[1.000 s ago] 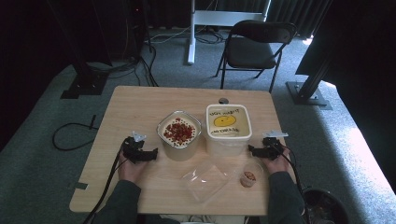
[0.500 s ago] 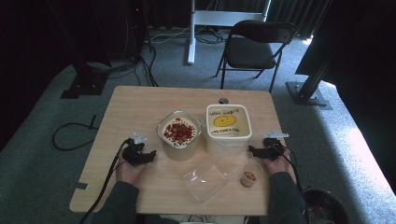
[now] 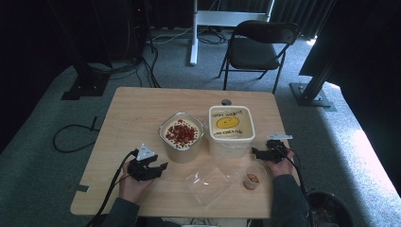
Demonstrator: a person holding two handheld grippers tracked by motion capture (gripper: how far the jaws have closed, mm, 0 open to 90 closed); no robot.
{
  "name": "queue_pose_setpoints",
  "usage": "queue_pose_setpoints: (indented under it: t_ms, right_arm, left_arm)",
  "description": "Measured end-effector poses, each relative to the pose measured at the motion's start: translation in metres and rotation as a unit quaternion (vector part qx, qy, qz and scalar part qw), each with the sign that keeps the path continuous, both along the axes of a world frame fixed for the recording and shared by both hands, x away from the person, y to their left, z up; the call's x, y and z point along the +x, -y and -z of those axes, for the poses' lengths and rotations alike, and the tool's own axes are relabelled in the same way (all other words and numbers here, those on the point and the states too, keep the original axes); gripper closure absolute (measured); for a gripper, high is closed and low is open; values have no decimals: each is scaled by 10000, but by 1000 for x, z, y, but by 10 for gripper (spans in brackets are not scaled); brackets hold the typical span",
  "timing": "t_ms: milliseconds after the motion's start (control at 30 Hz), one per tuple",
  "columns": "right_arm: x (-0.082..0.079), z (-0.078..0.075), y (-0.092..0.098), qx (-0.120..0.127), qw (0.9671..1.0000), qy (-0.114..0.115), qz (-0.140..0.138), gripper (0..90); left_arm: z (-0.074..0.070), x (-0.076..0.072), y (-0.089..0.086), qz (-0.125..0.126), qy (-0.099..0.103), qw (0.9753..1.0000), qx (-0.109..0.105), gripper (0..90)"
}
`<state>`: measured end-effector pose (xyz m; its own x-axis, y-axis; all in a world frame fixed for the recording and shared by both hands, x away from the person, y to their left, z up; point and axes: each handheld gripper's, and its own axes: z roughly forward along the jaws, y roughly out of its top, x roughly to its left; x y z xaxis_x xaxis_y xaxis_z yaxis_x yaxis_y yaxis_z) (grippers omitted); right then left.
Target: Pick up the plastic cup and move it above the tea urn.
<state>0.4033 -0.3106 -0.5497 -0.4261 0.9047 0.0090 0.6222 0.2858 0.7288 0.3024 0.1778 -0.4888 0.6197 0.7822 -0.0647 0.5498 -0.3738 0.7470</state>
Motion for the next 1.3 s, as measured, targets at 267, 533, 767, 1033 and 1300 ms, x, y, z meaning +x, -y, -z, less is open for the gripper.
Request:
queue_pose_setpoints:
  t_ms: [267,533,767,1033,1300]
  right_arm:
    - [0,0,0,1,10000,0,0,159]
    - [0,0,0,1,10000,0,3,160]
    - [0,0,0,1,10000,2,1,160]
    - [0,0,0,1,10000,1,2,160]
    - [0,0,0,1,10000,0,3,160]
  left_arm:
    - [-12,-14,44,767,68,9970,-85,508]
    - [-7,-10,78,1286,-175,9915,44,567]
    - [4,-5,95,1507,-430,9872,296,649]
    - [14,-1,101,1603,-695,9840,347,854]
    - [-3,0,89,1462,-475,9881,10,870]
